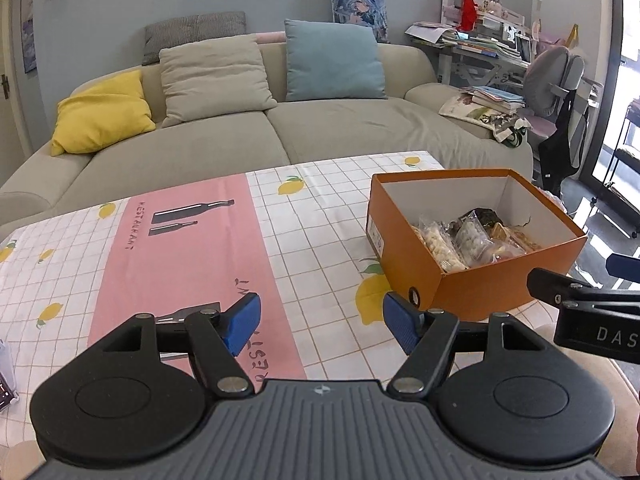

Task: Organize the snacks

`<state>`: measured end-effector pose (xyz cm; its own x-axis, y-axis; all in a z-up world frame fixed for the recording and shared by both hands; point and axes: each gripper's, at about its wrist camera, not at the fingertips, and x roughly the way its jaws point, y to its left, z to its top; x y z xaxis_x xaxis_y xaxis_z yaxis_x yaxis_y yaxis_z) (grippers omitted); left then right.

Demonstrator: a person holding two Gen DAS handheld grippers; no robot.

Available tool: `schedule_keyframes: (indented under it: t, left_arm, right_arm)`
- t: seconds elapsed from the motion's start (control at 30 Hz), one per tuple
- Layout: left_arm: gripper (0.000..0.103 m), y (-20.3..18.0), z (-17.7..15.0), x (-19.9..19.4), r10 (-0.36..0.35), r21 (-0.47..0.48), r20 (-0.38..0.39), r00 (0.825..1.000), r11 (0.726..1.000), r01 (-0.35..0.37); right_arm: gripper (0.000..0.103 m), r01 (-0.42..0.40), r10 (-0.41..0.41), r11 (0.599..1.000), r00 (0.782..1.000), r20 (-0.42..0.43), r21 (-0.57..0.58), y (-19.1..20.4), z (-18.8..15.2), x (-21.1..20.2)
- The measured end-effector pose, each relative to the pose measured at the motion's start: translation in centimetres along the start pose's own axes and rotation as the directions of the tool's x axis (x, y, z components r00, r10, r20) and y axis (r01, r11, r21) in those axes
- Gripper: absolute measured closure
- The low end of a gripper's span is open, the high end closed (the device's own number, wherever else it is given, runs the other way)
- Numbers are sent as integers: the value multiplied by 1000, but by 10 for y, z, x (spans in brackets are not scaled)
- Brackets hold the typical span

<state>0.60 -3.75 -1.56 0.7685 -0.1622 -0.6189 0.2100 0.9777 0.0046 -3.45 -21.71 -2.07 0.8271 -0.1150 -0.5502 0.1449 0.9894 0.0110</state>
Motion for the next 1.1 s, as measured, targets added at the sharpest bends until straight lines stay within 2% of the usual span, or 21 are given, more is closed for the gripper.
schedule_keyframes:
  t: [1.1]
  left_arm:
    - [21, 1, 0, -6, 6, -12, -3, 1000, 1000, -6]
  right_arm:
    - [6, -1, 1, 1000, 1000, 16, -22, 6, 0, -7]
